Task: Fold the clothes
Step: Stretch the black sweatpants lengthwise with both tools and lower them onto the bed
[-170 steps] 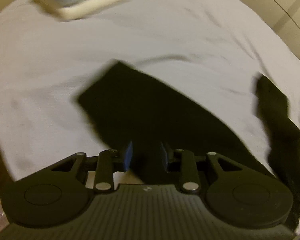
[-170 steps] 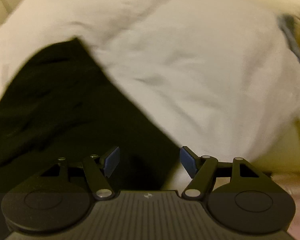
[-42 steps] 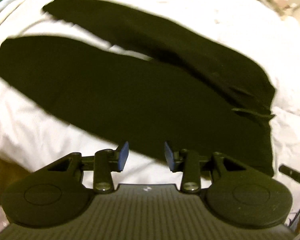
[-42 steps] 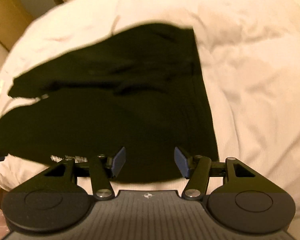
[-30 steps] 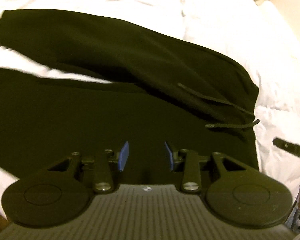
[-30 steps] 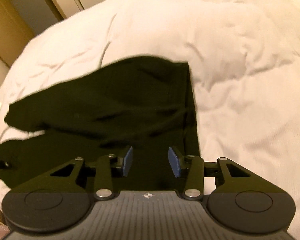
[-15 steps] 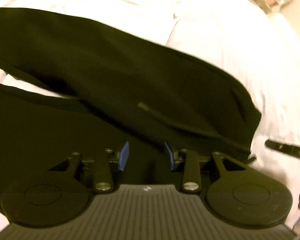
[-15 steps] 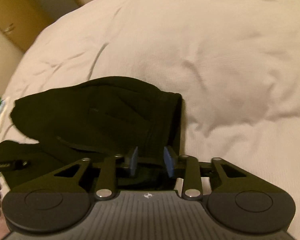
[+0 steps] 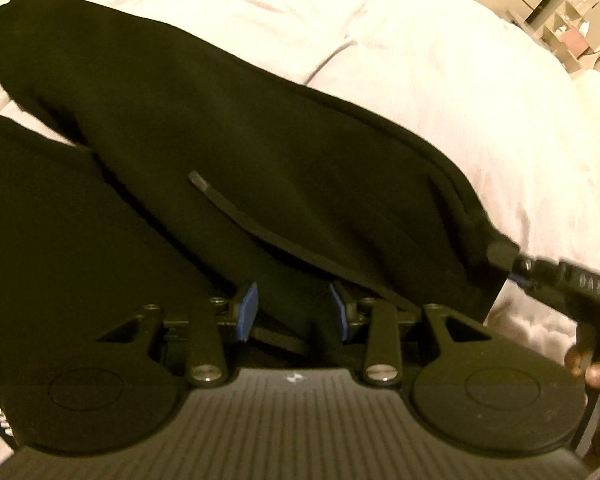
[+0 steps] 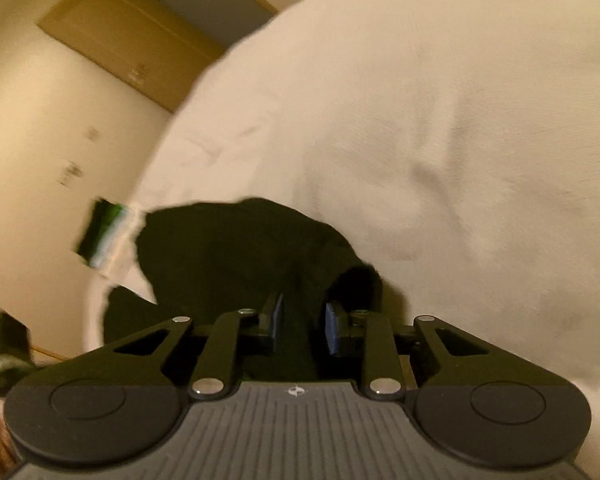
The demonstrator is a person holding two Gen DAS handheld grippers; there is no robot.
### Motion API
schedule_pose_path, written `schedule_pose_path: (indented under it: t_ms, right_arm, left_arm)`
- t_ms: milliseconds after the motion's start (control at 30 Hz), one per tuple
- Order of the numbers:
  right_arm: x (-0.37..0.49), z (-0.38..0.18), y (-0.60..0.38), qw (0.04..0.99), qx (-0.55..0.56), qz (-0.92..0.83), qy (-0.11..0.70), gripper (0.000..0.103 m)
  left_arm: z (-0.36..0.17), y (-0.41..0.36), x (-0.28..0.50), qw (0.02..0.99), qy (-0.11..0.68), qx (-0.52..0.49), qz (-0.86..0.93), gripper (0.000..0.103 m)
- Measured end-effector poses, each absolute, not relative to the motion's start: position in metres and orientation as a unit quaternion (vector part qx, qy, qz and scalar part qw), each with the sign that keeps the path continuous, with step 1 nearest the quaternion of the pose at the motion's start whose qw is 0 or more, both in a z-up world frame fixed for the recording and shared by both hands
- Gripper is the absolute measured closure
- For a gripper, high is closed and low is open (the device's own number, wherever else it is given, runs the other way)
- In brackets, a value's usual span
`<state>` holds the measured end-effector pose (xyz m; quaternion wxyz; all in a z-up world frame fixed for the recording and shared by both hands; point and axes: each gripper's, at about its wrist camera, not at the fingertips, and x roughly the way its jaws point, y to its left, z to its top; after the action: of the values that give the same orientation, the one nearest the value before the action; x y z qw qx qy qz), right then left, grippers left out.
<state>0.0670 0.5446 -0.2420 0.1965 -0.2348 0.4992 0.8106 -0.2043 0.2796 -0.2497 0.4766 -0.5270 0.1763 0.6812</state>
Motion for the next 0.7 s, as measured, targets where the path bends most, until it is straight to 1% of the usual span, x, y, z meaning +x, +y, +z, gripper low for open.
schedule_pose_path:
  t_ms: [33,67,100,167,267,333,367,433,467,500,567,600,633,667,700]
  right_arm:
    - [0.065,-0.245,0.548,0.203,-0.232,0.805,0.507,0.077]
    - [0.063,-0.248,0.550,0.209,-0.228,0.800,0.515,0.090]
    - [0.064,-0.240,0.550,0.220,-0.208,0.804,0.511,0.094]
    - [0.069,-0.217,0.544,0.239,-0.157,0.819,0.498,0.097]
    - [0.087,-0.193,0.532,0.293,-0.110,0.825,0.470,0.100]
    - [0.098,-0.219,0.541,0.338,-0.121,0.774,0.522,0.099]
    - [0.099,-0.235,0.548,0.350,-0.141,0.742,0.555,0.096]
    - [0.101,-0.255,0.558,0.336,-0.152,0.704,0.607,0.096]
    - [0.102,-0.253,0.560,0.332,-0.154,0.704,0.609,0.095]
    - [0.103,-0.251,0.562,0.326,-0.156,0.705,0.610,0.091]
    - [0.105,-0.240,0.564,0.320,-0.184,0.714,0.595,0.071]
    - [0.109,-0.232,0.562,0.334,-0.199,0.715,0.580,0.063]
    - [0.115,-0.223,0.559,0.356,-0.217,0.712,0.565,0.046]
    - [0.123,-0.214,0.554,0.378,-0.230,0.706,0.553,0.043]
    - [0.130,-0.205,0.547,0.401,-0.244,0.700,0.539,0.043]
  left_arm:
    - [-0.249,0.279,-0.203,0.474,0.177,-0.527,0.683,0.070]
    - [-0.249,0.277,-0.202,0.471,0.179,-0.527,0.685,0.070]
    - [-0.249,0.276,-0.200,0.468,0.180,-0.527,0.686,0.070]
    - [-0.250,0.274,-0.199,0.468,0.178,-0.527,0.687,0.070]
    - [-0.255,0.271,-0.196,0.467,0.183,-0.530,0.684,0.070]
    - [-0.263,0.270,-0.191,0.466,0.197,-0.535,0.677,0.070]
    - [-0.267,0.268,-0.189,0.465,0.204,-0.537,0.674,0.070]
    - [-0.271,0.262,-0.185,0.463,0.215,-0.540,0.670,0.069]
    - [-0.272,0.257,-0.185,0.462,0.217,-0.542,0.668,0.069]
    - [-0.271,0.252,-0.184,0.462,0.218,-0.545,0.665,0.069]
    - [-0.267,0.240,-0.184,0.460,0.219,-0.550,0.662,0.069]
    - [-0.264,0.234,-0.185,0.459,0.220,-0.553,0.660,0.069]
    - [-0.260,0.226,-0.186,0.459,0.220,-0.554,0.659,0.068]
    - [-0.257,0.219,-0.188,0.457,0.221,-0.554,0.660,0.068]
    - [-0.254,0.212,-0.190,0.455,0.222,-0.554,0.661,0.067]
